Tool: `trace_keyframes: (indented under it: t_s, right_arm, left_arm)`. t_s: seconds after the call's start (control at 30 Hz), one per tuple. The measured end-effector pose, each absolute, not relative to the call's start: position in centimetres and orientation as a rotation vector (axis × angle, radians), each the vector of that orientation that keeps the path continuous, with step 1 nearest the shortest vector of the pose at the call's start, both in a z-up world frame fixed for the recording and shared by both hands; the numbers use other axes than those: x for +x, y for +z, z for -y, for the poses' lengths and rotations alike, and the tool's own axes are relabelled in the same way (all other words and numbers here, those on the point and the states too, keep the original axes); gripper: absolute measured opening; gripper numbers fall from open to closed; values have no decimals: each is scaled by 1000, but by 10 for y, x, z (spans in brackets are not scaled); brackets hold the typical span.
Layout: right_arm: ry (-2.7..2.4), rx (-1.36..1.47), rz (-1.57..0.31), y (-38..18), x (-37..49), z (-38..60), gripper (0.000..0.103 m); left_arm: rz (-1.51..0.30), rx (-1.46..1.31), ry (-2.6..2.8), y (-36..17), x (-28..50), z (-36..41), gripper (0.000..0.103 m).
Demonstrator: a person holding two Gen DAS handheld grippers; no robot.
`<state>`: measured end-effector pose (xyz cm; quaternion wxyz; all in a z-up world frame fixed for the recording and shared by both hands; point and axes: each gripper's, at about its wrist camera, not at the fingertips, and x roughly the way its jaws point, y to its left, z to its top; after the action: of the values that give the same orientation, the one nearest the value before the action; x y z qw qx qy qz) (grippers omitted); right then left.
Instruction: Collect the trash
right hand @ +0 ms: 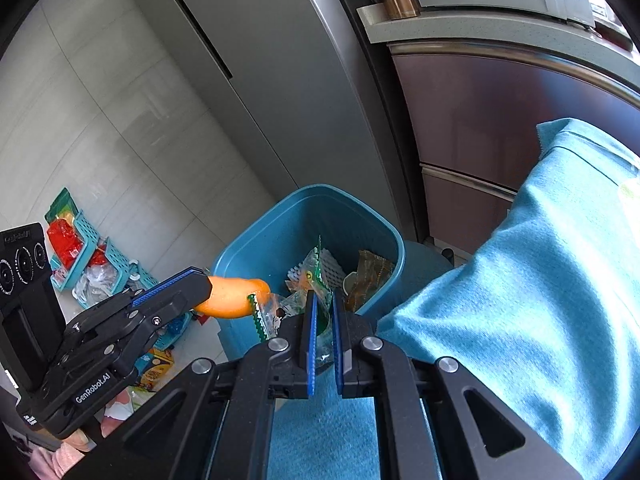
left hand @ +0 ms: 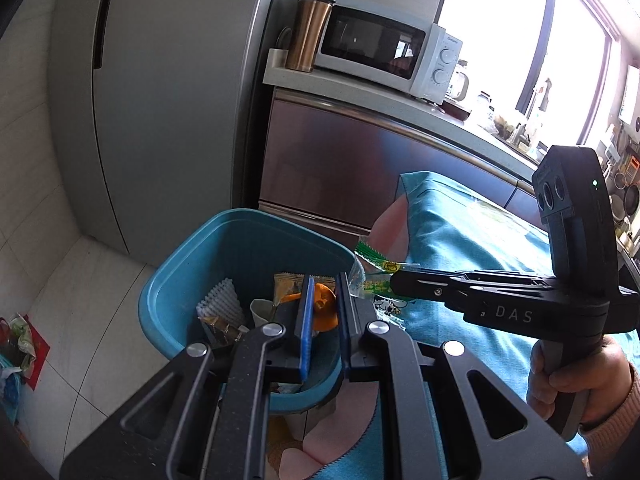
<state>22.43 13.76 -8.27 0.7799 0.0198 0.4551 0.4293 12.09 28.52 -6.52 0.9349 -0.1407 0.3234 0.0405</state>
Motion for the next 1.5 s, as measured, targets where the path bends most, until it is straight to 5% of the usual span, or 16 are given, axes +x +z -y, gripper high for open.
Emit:
trace_keyframes:
  t_s: [0.6,0.93,1.2,1.33,1.5]
  right_arm:
    - [855,-36,-1045,-96,235,-177,8]
    - [848,-48,-1075,-102,236,-188,21]
    - [869,-30,-1063,-100,234,-180,27]
    - [878,-16,-1046,-95,231,-174,45]
    - [887,32,-1033,-91,229,-158,45]
  left_arm:
    - [-727,-386,112,-107,141,-313,11]
    - [-758,-456,113,-131,151,-326,13]
    - [-739,-441,115,-126,145,-324,26]
    - [-710,-422,112,-116,137,-317,28]
    - [-682,-406,96,-103,128,-308,28]
